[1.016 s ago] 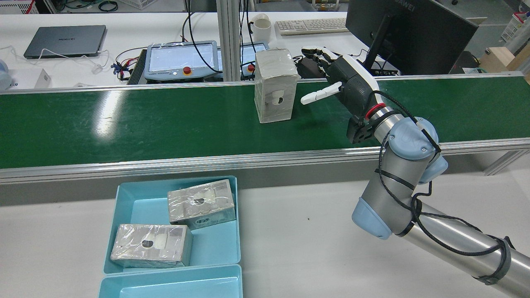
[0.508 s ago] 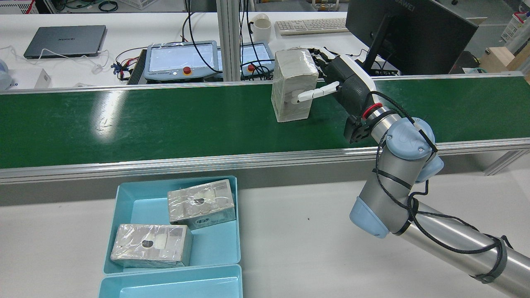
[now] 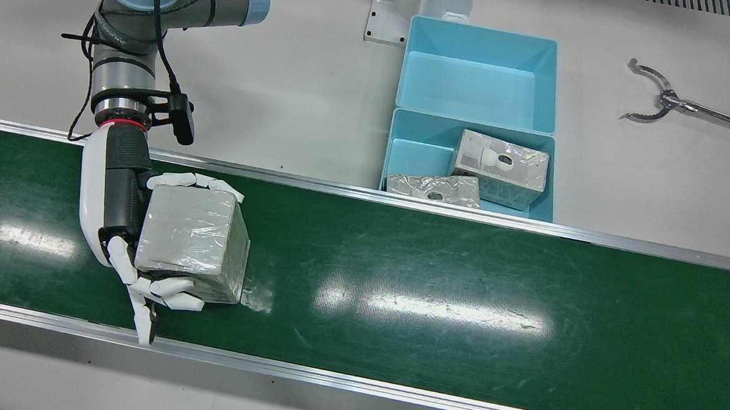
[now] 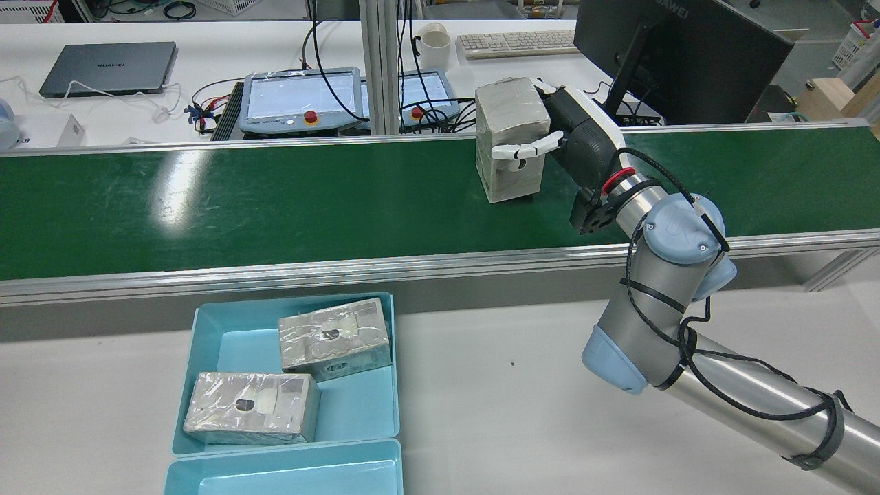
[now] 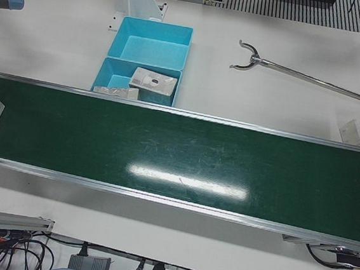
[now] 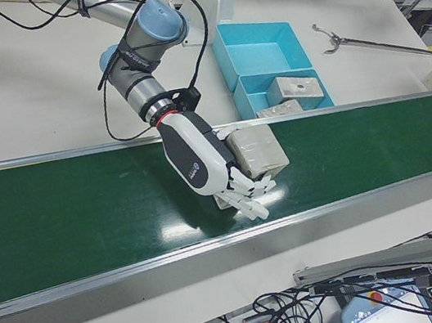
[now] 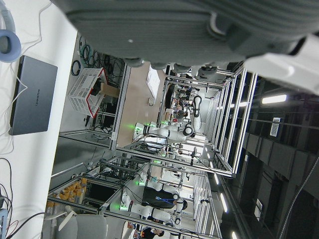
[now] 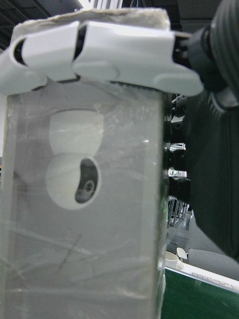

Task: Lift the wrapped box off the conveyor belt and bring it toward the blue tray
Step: 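Close the right hand around the wrapped white box and lift it, then carry the held box toward the blue tray with the right hand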

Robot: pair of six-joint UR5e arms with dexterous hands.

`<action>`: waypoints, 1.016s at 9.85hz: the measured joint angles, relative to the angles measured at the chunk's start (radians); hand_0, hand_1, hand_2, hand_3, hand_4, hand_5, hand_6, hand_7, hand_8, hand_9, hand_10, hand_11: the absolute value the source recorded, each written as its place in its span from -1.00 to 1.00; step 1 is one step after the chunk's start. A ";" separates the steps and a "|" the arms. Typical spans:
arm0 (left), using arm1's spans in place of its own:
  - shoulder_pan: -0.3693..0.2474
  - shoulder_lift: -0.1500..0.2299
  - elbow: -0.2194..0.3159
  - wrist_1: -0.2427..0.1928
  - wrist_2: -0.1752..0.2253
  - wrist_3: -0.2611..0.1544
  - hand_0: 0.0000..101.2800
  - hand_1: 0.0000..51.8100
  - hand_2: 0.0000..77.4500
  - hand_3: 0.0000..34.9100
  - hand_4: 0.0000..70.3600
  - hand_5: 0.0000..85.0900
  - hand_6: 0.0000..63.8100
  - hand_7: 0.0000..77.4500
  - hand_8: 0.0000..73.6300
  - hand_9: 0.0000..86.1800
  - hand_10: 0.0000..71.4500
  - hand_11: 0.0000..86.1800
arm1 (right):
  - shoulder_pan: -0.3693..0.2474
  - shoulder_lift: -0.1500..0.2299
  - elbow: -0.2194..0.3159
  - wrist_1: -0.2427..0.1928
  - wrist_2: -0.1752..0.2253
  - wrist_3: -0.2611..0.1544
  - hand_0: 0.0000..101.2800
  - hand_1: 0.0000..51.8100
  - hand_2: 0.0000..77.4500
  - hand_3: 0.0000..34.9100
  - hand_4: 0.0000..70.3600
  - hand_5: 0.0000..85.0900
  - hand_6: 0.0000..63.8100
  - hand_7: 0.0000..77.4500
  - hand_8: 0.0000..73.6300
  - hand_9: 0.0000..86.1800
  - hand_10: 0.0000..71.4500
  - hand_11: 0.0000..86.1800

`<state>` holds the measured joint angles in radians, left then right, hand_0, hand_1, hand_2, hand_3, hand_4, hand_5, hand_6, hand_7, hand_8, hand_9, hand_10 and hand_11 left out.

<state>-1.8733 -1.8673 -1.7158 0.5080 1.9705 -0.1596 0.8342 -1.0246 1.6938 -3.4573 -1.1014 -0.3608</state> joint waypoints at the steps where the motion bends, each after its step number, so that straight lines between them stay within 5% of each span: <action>1: 0.000 0.000 0.000 0.000 0.000 0.000 -1.00 -1.00 -0.99 -1.00 -1.00 -0.97 -1.00 -0.99 -0.99 -1.00 -0.98 -0.99 | 0.001 -0.001 0.001 0.008 0.000 0.000 -0.06 -0.39 -0.52 -1.00 -0.69 -0.14 -0.56 -0.61 -0.75 -0.96 -0.69 -0.96; 2: 0.000 0.000 0.000 0.000 0.000 0.000 -1.00 -1.00 -0.99 -1.00 -1.00 -0.97 -1.00 -0.99 -0.99 -1.00 -0.98 -0.99 | 0.003 -0.001 0.003 0.012 0.000 0.001 -0.06 -0.71 -0.35 -0.99 -0.58 0.26 -0.09 -0.21 -0.29 -0.62 -0.19 -0.68; 3: 0.000 0.000 0.000 0.000 0.000 0.000 -1.00 -1.00 -0.99 -1.00 -1.00 -0.97 -1.00 -0.99 -0.99 -1.00 -0.98 -0.99 | 0.006 -0.001 0.018 0.015 0.000 0.001 -0.06 -0.92 -0.30 -0.94 -0.57 0.56 0.13 -0.07 0.17 -0.23 0.04 -0.48; 4: 0.000 0.000 0.000 0.000 0.000 0.000 -1.00 -1.00 -0.99 -1.00 -1.00 -0.97 -1.00 -1.00 -0.99 -1.00 -0.98 -0.99 | 0.007 -0.003 0.047 0.016 0.000 -0.002 -0.06 -0.92 -0.30 -0.94 -0.57 0.56 0.13 -0.07 0.17 -0.23 0.04 -0.48; 5: 0.000 0.000 0.000 0.000 0.000 0.000 -1.00 -1.00 -0.99 -1.00 -1.00 -0.97 -1.00 -1.00 -0.99 -1.00 -0.98 -0.99 | 0.004 -0.002 0.083 0.016 -0.001 -0.011 -0.06 -0.90 -0.28 -0.90 -0.61 0.64 0.18 -0.03 0.30 -0.11 0.33 -0.22; 7: 0.000 0.000 0.000 0.000 0.000 0.000 -1.00 -1.00 -0.99 -1.00 -1.00 -0.97 -1.00 -1.00 -0.99 -0.99 -1.00 -0.99 | -0.022 0.000 0.164 0.018 -0.002 -0.062 -0.06 -0.85 -0.30 -1.00 -0.71 0.65 0.23 0.01 0.39 -0.06 0.33 -0.10; 8: 0.000 0.000 0.000 0.000 0.000 0.000 -1.00 -1.00 -0.99 -1.00 -1.00 -0.97 -1.00 -1.00 -0.99 -0.99 -0.98 -0.99 | -0.043 0.001 0.191 0.029 -0.002 -0.087 -0.05 -0.85 -0.31 -1.00 -0.75 0.63 0.33 0.07 0.44 0.13 0.33 0.13; 10: 0.000 0.000 0.000 0.000 0.000 0.000 -1.00 -1.00 -0.99 -1.00 -1.00 -0.99 -1.00 -1.00 -0.99 -1.00 -0.98 -0.99 | -0.098 0.003 0.214 0.086 0.004 -0.133 -0.07 -0.75 -0.41 -1.00 -0.78 0.64 0.37 0.10 0.44 0.19 0.33 0.16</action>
<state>-1.8733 -1.8673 -1.7158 0.5080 1.9705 -0.1596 0.7358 -1.0212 1.9075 -3.3708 -1.0976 -0.4934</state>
